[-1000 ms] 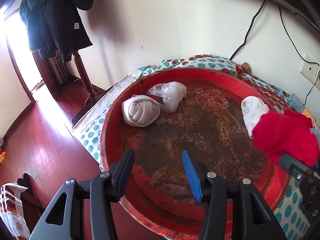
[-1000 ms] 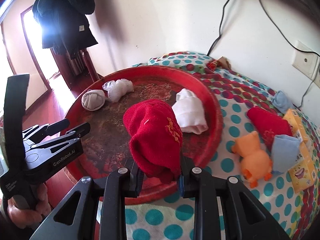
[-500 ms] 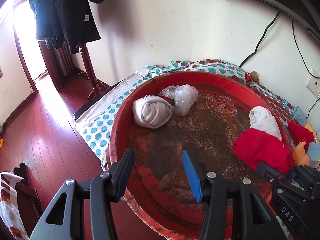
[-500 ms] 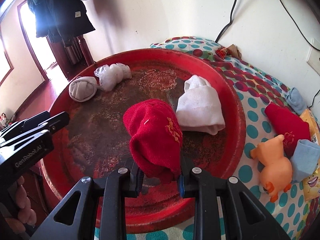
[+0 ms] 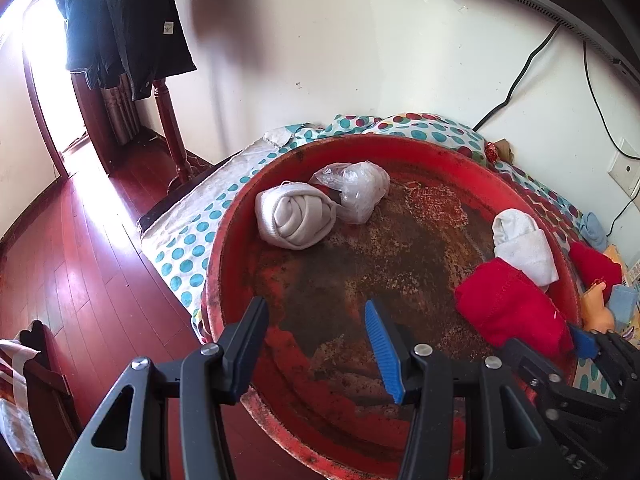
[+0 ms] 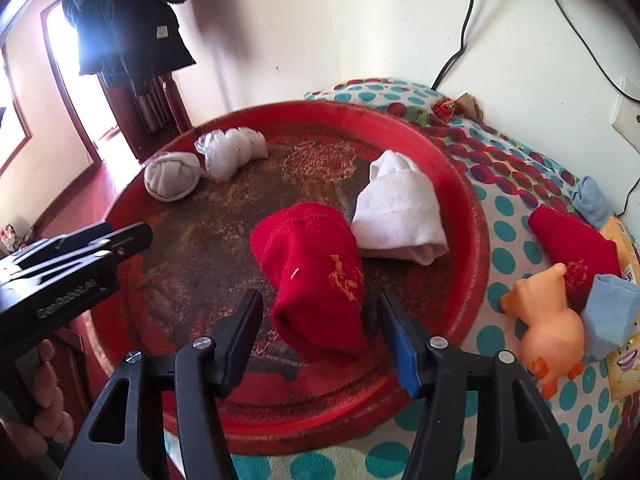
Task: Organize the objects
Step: 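Move the right tool back to the bed and grasp the tall orange box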
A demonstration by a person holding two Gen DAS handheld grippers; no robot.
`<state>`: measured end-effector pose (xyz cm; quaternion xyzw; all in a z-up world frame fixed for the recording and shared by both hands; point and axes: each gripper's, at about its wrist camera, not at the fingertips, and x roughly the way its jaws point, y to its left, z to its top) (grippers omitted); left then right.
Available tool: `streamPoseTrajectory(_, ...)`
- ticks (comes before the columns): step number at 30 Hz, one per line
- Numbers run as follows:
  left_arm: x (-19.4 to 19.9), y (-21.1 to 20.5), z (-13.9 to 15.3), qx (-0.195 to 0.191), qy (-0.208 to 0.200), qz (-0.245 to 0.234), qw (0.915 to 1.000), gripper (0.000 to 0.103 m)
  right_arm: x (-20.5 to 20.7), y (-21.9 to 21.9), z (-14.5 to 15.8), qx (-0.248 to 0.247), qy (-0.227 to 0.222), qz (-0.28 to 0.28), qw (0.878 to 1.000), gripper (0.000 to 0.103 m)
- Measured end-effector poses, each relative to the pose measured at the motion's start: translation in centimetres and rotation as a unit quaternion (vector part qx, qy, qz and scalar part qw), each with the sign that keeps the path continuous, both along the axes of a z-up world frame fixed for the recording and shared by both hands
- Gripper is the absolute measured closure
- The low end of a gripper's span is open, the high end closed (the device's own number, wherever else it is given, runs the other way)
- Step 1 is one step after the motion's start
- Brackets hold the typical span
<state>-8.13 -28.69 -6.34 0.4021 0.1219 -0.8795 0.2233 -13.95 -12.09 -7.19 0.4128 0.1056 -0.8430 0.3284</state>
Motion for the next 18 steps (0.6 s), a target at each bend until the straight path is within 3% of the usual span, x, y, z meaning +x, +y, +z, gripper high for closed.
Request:
streamPoseTrajectory(6,0.1,0.5,0.0,-0.006,-0.001,-0.005,1.0000,0.051,0.5,4.9,1.8,-0.025,0.014,-0.033,0.999,0.041)
streamPoseTrajectory(18,-0.3,2.3,0.2,-0.036,-0.005,-0.031,0.9988,0.052,-3.7,22.0,2.9,-0.002,0.042,-0.180,0.983,0.040)
